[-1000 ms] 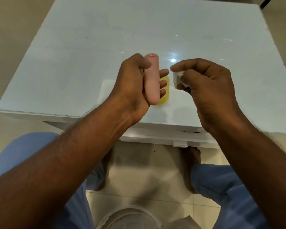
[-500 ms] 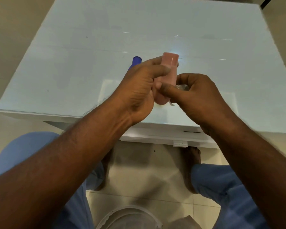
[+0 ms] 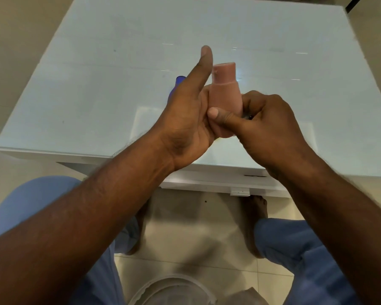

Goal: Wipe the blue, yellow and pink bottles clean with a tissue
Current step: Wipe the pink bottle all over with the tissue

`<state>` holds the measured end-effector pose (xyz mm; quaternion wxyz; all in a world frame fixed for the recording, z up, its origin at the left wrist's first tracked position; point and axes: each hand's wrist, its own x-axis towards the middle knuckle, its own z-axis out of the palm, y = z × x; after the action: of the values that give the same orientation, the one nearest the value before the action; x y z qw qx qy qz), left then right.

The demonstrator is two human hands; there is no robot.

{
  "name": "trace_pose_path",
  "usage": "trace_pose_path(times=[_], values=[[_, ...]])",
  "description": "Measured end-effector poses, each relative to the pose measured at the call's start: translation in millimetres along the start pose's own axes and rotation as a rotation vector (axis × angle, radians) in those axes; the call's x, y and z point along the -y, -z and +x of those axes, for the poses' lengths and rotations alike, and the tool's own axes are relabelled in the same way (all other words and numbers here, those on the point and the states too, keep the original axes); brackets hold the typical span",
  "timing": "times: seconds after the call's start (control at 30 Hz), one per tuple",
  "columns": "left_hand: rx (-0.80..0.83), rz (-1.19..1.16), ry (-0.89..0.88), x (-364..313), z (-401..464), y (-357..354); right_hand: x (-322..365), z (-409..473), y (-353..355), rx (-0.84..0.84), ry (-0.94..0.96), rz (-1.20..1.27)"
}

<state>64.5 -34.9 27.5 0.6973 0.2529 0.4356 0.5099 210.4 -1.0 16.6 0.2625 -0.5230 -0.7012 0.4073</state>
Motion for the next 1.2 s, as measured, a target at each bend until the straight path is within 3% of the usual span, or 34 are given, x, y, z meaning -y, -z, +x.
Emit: trace_pose_path(times=[0.3, 0.57, 0.67, 0.83, 1.03, 1.2], values=[[-0.027, 0.024, -0.005, -1.4, 0.0, -1.6, 1.1, 1.2, -0.2, -0.019, 0.01, -0.003], [-0.393, 0.162, -0.127, 0.8, 5.4, 1.2, 1.9, -1.7, -0.9, 0.097, -0.023, 0.072], [-0.458, 0.099, -0.109, -3.6, 4.3, 3.6, 2.1, -0.2, 0.0, 0.029, -0.005, 0.112], [-0.402, 0.054, -0.097, -0.5, 4.5, 5.1, 1.9, 3.9, 4.4, -0.184, 0.107, 0.249], [-0.245, 0.005, -0.143, -0.9, 3.1, -2.1, 0.8, -0.5, 0.0, -0.152, 0.295, 0.26], [-0.287, 0.028, -0.108, 2.3, 5.7, -3.0, 0.6, 0.9, -1.9, -0.148, 0.369, 0.2]])
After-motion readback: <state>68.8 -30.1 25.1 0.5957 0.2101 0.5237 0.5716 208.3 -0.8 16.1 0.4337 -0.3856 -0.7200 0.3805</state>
